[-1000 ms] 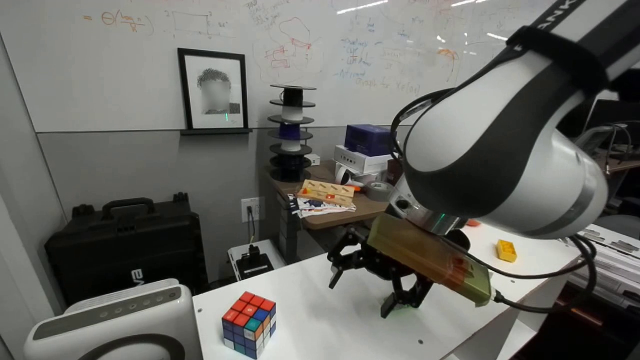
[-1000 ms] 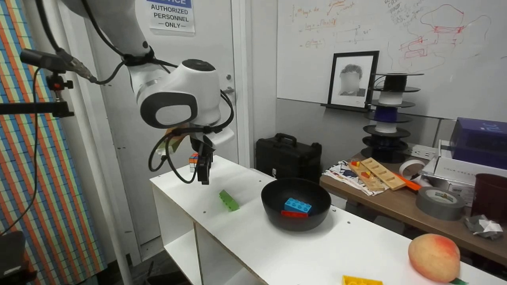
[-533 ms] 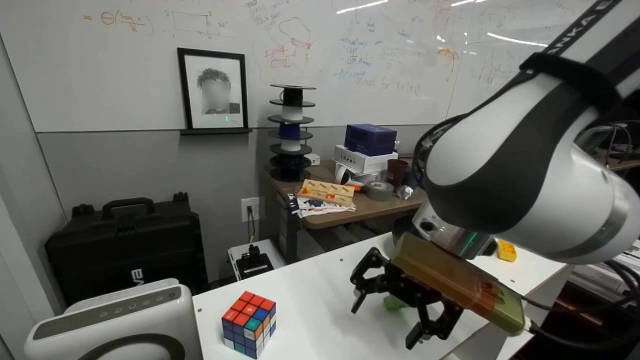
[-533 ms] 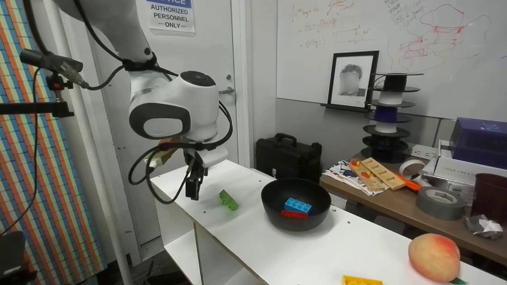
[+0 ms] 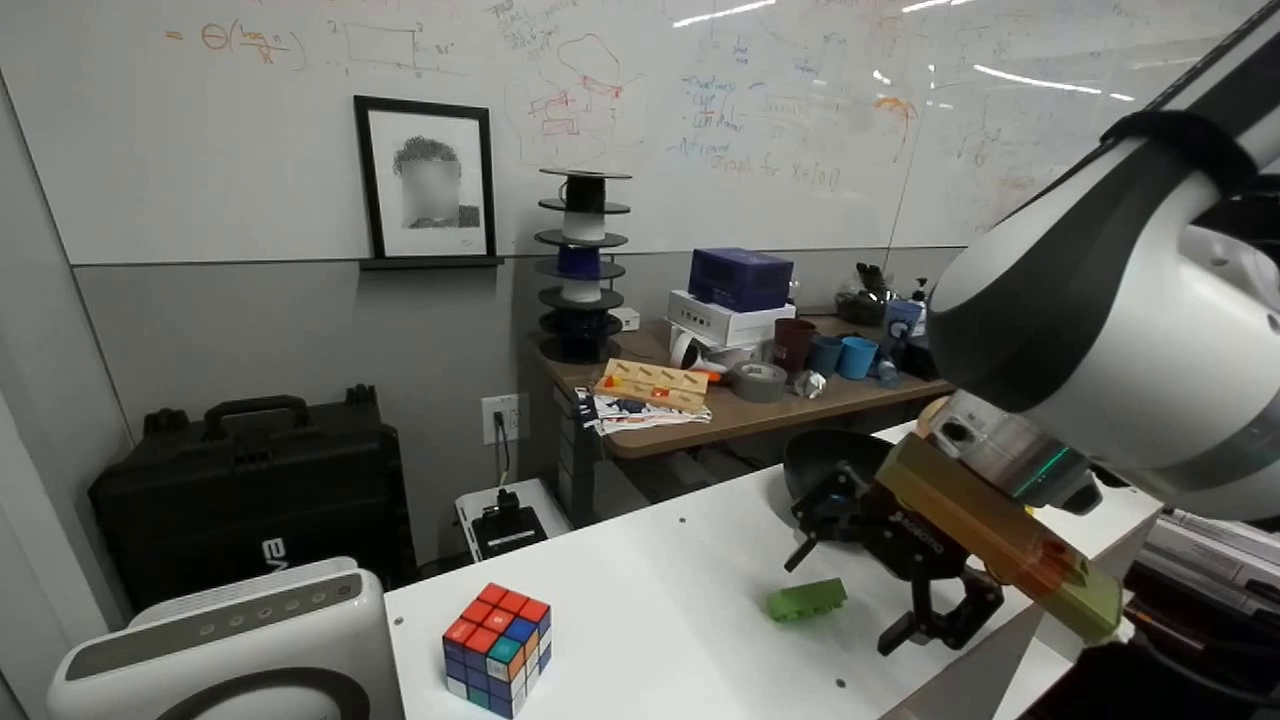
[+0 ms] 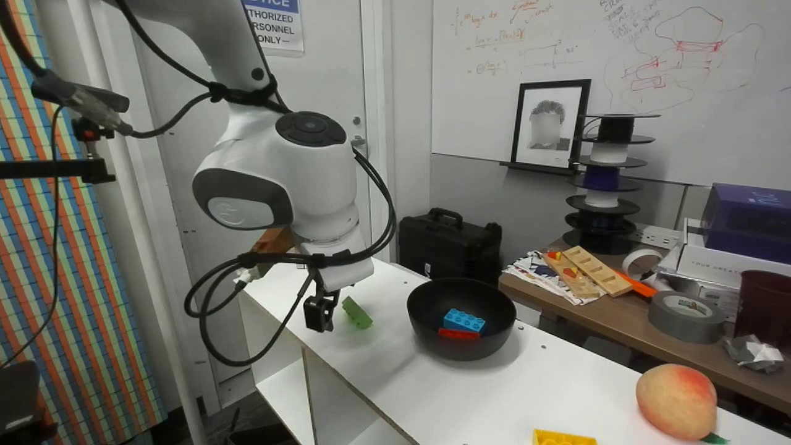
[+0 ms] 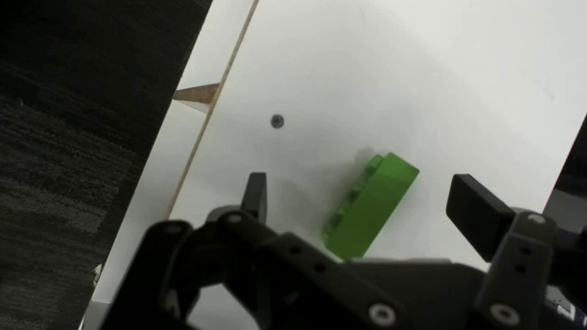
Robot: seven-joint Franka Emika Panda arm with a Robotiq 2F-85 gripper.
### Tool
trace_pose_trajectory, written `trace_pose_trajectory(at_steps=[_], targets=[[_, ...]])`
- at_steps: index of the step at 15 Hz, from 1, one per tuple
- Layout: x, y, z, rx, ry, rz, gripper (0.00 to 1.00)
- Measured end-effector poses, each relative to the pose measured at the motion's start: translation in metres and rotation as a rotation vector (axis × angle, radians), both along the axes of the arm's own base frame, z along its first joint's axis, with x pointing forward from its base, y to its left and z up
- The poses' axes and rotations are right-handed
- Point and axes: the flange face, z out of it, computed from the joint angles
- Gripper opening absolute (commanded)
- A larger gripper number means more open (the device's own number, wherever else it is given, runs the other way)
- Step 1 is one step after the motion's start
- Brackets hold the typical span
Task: Put the toys into the bowl.
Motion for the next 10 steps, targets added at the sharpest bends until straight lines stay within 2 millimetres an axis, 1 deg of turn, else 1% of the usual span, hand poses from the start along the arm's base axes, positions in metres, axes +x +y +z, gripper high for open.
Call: trace_pose_trajectory(at_steps=[2,4,10], targets=[[0.001,-0.012,0.001,0.011,-0.004,-0.015,1.0],[0.002,-0.018,0.001,0.014,-0.005,-0.019,1.0],[0.003,-0.018,-0.007,-0.043,-0.013,0.045,1.0]])
